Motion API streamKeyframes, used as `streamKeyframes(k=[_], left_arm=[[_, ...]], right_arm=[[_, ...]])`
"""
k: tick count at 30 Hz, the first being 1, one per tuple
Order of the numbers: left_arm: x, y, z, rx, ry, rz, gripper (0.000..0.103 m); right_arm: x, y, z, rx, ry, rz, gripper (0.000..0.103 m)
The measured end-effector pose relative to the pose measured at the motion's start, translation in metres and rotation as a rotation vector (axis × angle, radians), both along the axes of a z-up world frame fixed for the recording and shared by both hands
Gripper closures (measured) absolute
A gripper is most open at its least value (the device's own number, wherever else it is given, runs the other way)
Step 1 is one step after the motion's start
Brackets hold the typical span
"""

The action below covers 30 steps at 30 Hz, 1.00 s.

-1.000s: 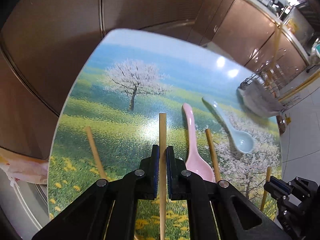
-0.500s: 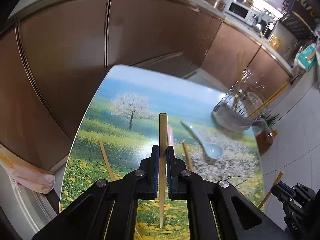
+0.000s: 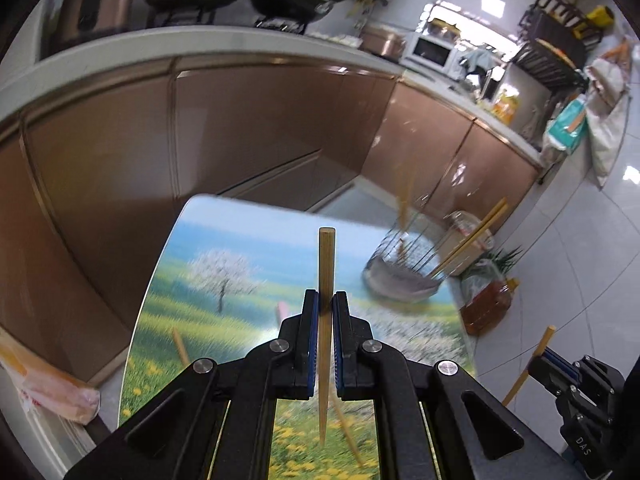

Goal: Organize utensils
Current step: 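Lift both held chopsticks and carry them above the wire utensil holder, then open the left gripper into the holder while the right gripper releases its chopstick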

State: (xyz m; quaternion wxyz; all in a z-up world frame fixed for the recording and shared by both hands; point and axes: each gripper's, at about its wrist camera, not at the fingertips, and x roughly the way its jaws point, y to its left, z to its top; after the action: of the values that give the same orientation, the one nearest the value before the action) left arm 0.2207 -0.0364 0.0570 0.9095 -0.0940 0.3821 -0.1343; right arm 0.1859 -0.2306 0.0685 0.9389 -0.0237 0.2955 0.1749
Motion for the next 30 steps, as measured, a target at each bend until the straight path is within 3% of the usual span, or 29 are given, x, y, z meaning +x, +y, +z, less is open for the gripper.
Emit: streamKeyframes(k=[11, 16, 22, 30], left_arm=[[0.051, -0.064, 0.083, -0.078, -0.156, -0.127, 0.097], [0.09, -0.094, 0.1, -0.095, -0.207, -0.158, 0.097], [0.138, -0.127, 0.094, -0.081, -0.259, -0.15, 0.097], [0.182, -0.16, 0.043, -0.093, -0.322, -0.148, 0.097]], right_arm=[[0.062, -0.036, 0.079, 0.041, -0.154, -0.059, 0.097], [0.111, -0.055, 0.105, 0.07, -0.223, -0.095, 0.097], [0.17, -0.079, 0.107, 0.112, -0.289, -0.163, 0.097], [0.218, -0.096, 0.053, 0.139, -0.33, -0.236, 0.096]])
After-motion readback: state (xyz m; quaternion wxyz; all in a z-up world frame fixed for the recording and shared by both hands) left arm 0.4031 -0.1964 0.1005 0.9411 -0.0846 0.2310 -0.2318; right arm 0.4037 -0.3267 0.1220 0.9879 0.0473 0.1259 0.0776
